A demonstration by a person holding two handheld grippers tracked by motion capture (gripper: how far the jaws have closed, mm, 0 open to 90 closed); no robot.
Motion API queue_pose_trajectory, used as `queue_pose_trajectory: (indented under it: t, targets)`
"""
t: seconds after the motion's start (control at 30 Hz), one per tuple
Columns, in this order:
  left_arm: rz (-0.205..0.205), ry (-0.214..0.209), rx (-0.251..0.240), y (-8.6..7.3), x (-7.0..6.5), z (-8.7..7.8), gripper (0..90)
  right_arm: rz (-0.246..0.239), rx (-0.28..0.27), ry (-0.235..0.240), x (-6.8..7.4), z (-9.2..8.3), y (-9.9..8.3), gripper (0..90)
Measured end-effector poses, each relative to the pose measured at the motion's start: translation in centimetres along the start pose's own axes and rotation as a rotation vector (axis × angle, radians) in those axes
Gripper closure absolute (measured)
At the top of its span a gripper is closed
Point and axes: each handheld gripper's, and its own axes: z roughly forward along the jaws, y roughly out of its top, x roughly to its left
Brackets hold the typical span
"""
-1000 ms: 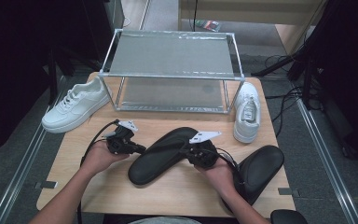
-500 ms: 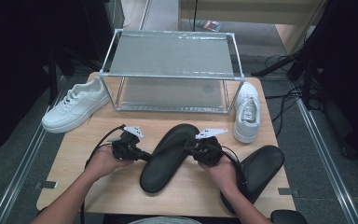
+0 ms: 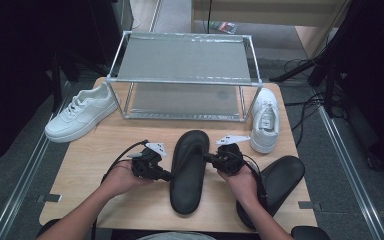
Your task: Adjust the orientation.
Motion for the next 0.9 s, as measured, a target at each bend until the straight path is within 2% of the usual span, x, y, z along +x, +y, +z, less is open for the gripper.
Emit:
queue_pose_trajectory:
  t: [0.07,0.3,0.43,0.53,0.63,0.73,0.8,0.9]
  targets:
    - [0.015,-0.010,0.007,0.3,-0.3,0.4,90.0,0.005,0.004,-0.006,-0.3,-0.1,0.1,90.0]
    - [0.018,-0.054,-0.005,1.7,-1.1,2.0,90.0,0.016,-0.006,-0.040,-1.2,-0.2,0.3,90.0]
    - [0.035,-0.060,-0.007,2.1,-1.5,2.4,88.8,0.025,-0.003,-0.051,-1.7,-0.3,0.3,90.0]
    - [0.039,-0.061,-0.022,2.1,-1.3,1.9,83.7,0.037,-0.008,-0.047,-1.8,-0.7,0.3,90.0]
    - [0.020,-0.064,-0.060,2.1,-1.0,0.8,77.4,0.026,-0.033,-0.052,-1.6,-1.3,0.4,87.2]
    - [0.005,-0.034,-0.074,2.0,-0.5,-0.2,65.3,0.039,-0.053,-0.050,-1.6,-1.9,0.4,81.6]
    - [-0.007,0.015,-0.098,1.8,-0.1,-0.7,55.6,0.054,-0.061,-0.051,-1.5,-2.3,0.3,77.9]
    - [-0.068,0.025,-0.152,1.6,0.7,-1.8,47.8,0.046,-0.072,-0.061,-1.0,-2.8,0.3,73.6]
